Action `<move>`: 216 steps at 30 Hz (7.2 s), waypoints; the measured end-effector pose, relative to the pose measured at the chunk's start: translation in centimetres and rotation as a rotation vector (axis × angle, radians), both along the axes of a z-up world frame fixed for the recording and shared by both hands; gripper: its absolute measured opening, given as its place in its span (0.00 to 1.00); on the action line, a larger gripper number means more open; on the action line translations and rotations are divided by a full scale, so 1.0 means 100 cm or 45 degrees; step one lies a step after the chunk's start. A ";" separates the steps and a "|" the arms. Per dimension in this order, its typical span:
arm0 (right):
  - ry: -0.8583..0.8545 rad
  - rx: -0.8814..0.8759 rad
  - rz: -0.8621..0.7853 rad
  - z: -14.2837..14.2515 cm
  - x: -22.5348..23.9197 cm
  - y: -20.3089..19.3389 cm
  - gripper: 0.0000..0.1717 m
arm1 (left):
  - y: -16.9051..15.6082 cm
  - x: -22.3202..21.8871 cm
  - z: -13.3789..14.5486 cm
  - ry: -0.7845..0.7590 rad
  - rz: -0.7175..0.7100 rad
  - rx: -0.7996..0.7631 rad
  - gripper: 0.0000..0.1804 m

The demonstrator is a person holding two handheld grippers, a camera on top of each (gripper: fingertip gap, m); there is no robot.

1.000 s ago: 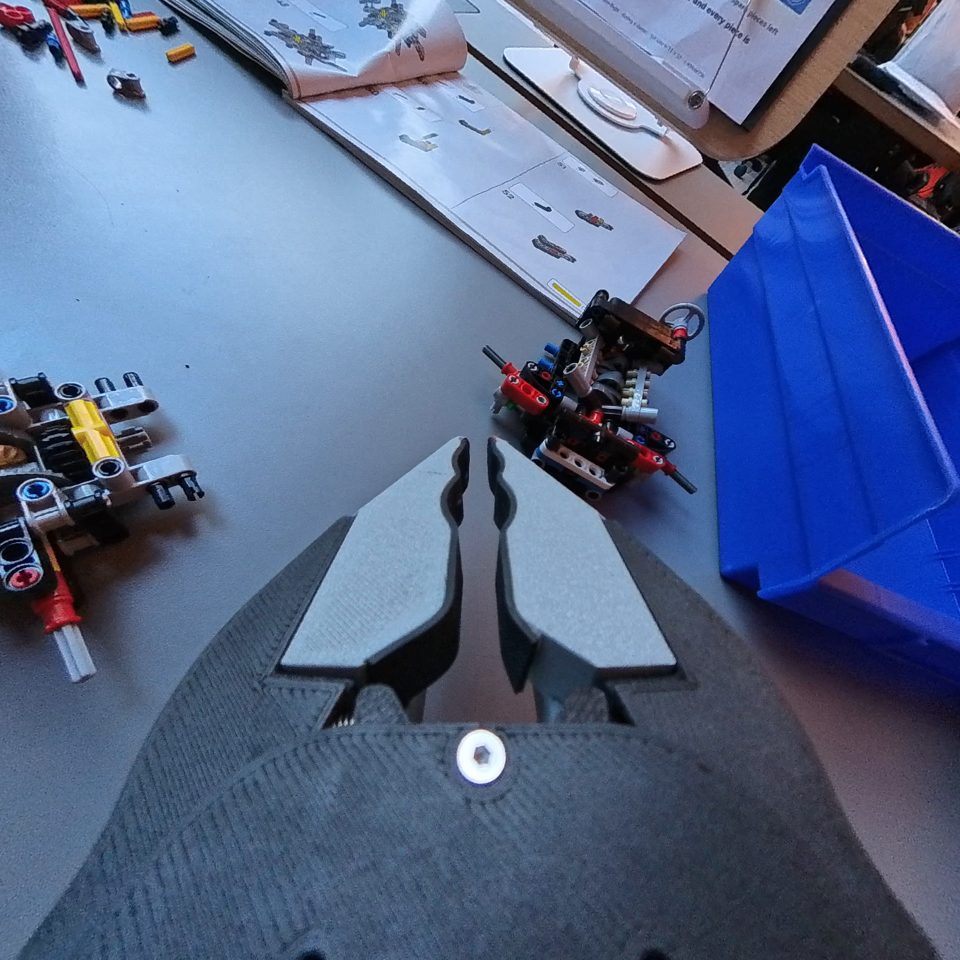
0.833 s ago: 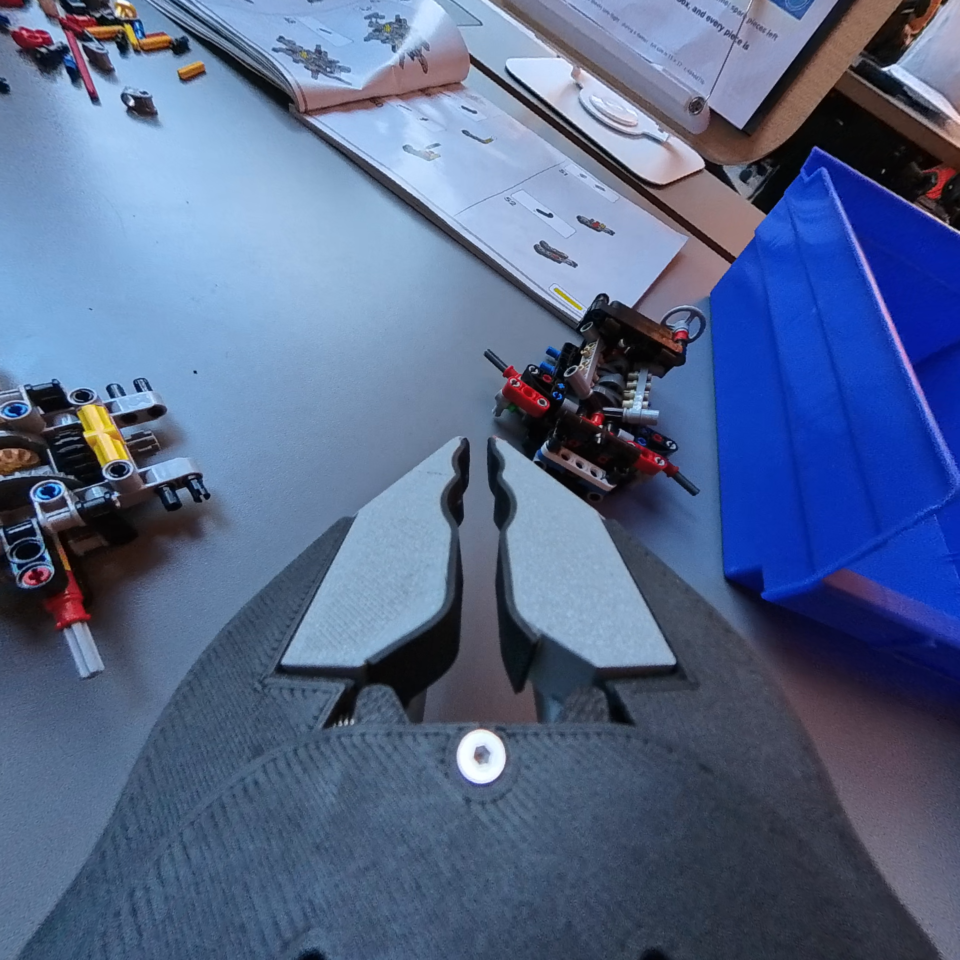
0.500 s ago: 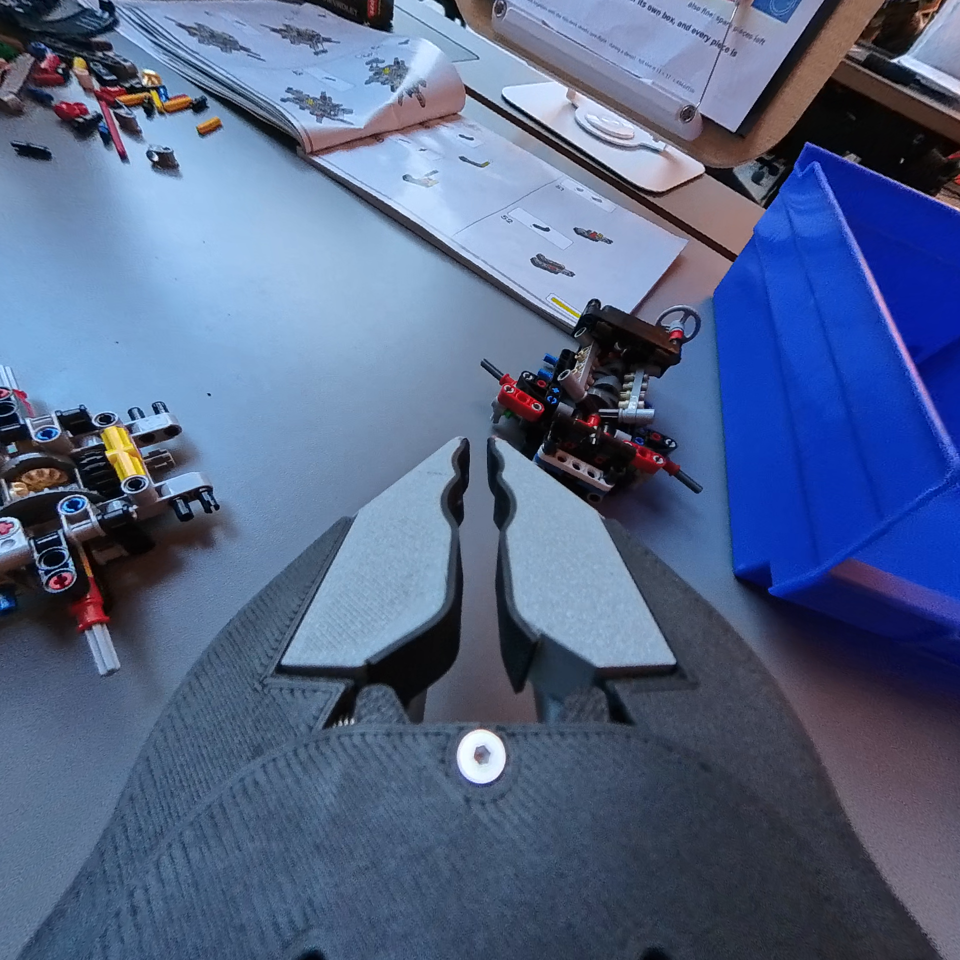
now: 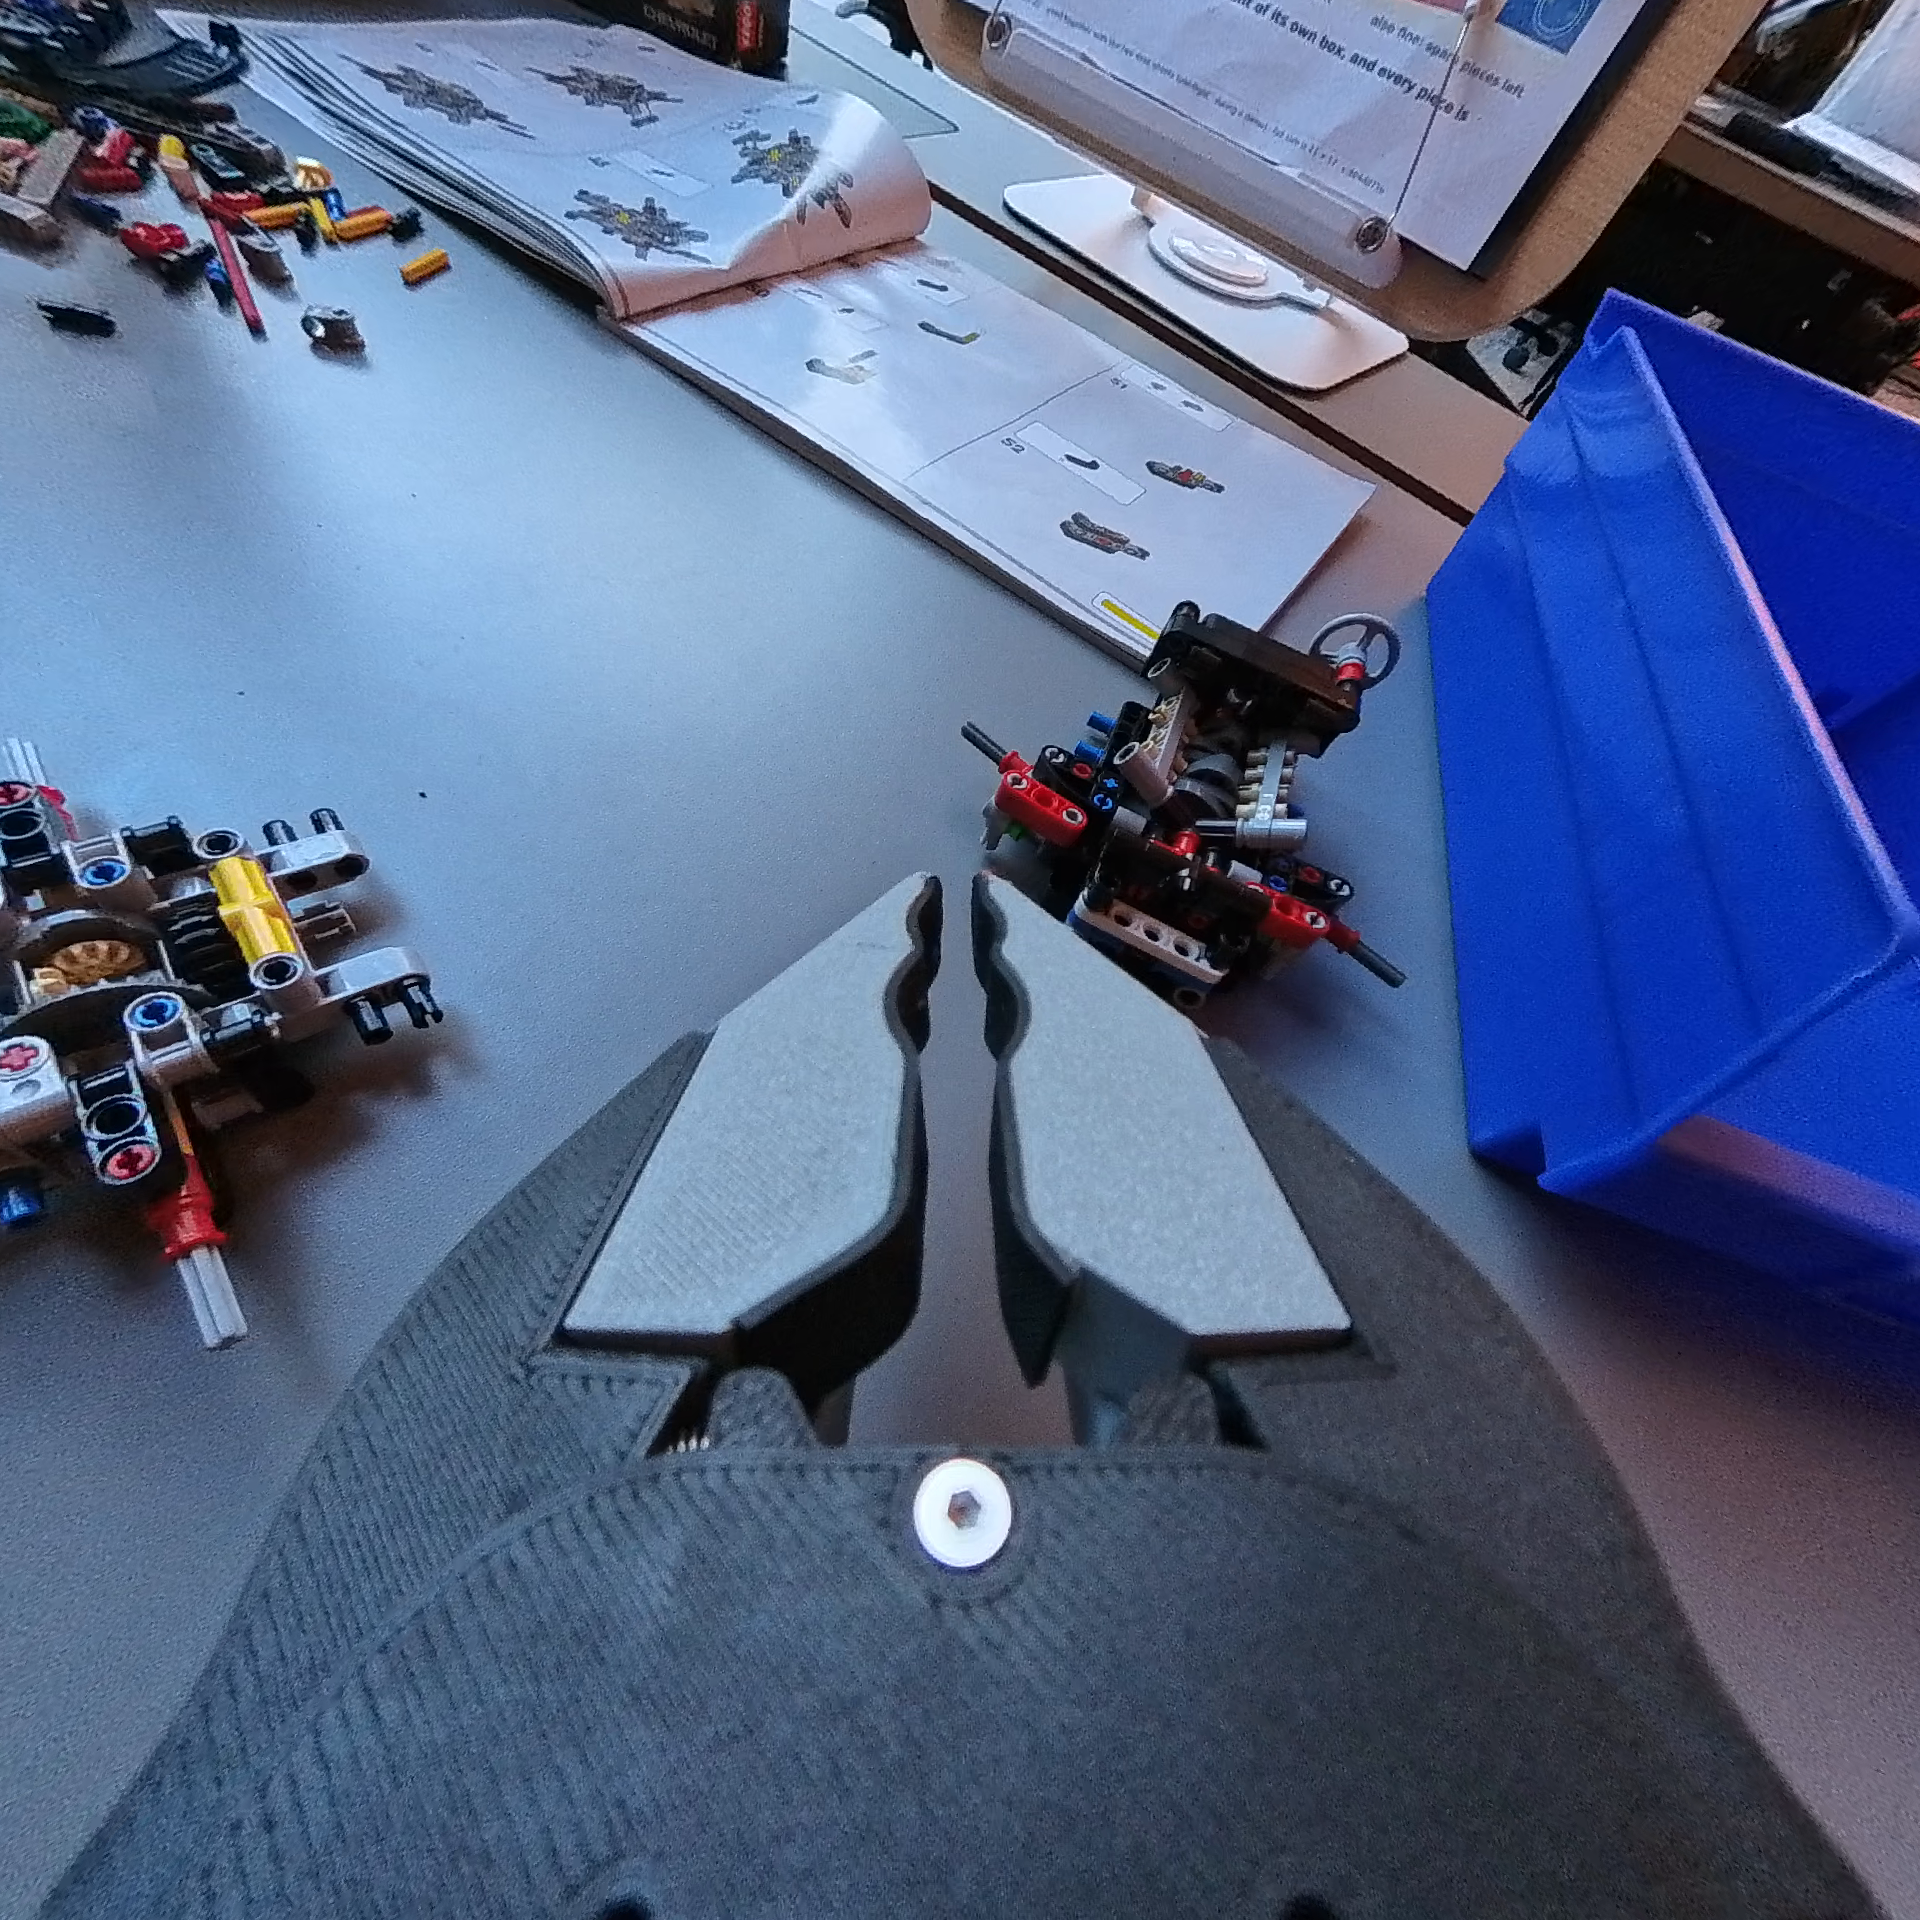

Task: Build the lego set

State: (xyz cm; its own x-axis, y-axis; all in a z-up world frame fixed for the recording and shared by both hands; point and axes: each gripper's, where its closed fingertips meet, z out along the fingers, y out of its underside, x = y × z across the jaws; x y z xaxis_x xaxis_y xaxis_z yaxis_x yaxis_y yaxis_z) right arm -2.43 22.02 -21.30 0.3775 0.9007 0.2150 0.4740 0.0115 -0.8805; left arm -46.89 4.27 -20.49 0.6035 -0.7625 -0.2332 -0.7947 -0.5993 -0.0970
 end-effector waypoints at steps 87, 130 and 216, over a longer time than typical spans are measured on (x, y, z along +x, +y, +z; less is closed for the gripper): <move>0.076 -0.050 0.022 0.006 0.000 0.008 0.03 | 0.026 0.345 -0.051 -0.892 -0.349 0.247 0.14; -0.148 -1.056 0.588 0.004 -0.005 -0.144 0.02 | 0.018 0.374 -0.049 -0.686 -0.630 0.444 0.07; -0.286 -1.199 0.496 -0.025 -0.130 -0.057 0.06 | 0.004 0.377 -0.041 -1.204 -0.190 -0.112 0.13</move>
